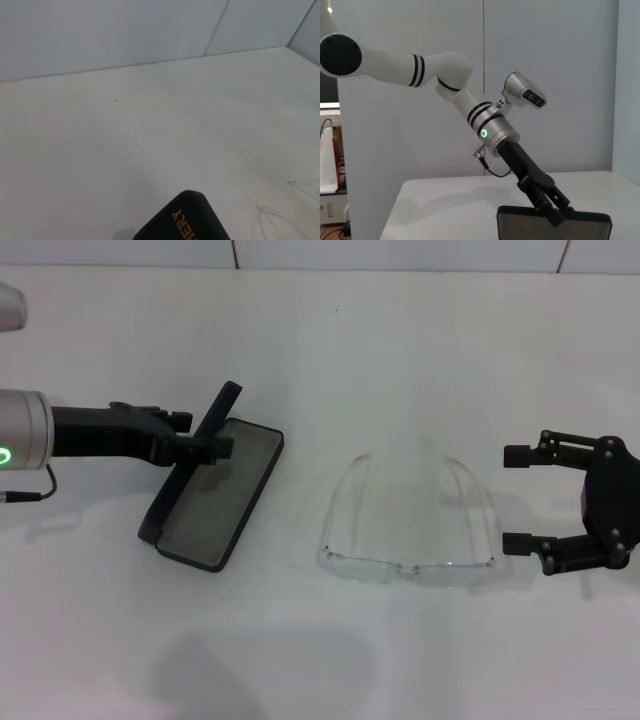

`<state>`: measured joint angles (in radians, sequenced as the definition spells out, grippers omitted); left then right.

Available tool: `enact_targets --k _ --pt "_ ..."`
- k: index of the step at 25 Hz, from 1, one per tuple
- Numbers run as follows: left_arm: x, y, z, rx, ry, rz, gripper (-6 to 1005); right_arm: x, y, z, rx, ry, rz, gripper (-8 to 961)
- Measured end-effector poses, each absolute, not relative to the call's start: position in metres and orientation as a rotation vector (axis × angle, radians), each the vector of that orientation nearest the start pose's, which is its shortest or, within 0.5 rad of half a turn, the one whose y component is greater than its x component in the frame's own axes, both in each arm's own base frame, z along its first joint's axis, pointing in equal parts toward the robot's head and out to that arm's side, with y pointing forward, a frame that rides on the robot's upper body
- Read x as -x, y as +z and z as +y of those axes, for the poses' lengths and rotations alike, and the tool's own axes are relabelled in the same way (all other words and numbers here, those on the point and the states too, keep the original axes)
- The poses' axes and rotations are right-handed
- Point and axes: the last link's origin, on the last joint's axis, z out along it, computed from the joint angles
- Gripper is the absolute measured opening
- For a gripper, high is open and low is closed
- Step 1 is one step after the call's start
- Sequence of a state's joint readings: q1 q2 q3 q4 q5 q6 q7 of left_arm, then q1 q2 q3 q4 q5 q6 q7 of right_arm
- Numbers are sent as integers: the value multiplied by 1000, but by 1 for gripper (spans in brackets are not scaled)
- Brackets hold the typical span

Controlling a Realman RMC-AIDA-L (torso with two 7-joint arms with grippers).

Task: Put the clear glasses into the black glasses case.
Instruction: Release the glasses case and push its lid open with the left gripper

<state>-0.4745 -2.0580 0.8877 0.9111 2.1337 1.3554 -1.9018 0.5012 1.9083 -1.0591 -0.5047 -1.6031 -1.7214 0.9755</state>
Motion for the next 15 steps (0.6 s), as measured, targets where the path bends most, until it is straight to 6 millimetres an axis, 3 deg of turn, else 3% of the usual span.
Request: enact_targets --k 8,15 --pt "281 22 352 2555 -277 -1019 791 -257 24 306 2857 862 16 851" --pt "279 27 356 2551 -281 -1004 513 -257 24 305 2860 866 14 846"
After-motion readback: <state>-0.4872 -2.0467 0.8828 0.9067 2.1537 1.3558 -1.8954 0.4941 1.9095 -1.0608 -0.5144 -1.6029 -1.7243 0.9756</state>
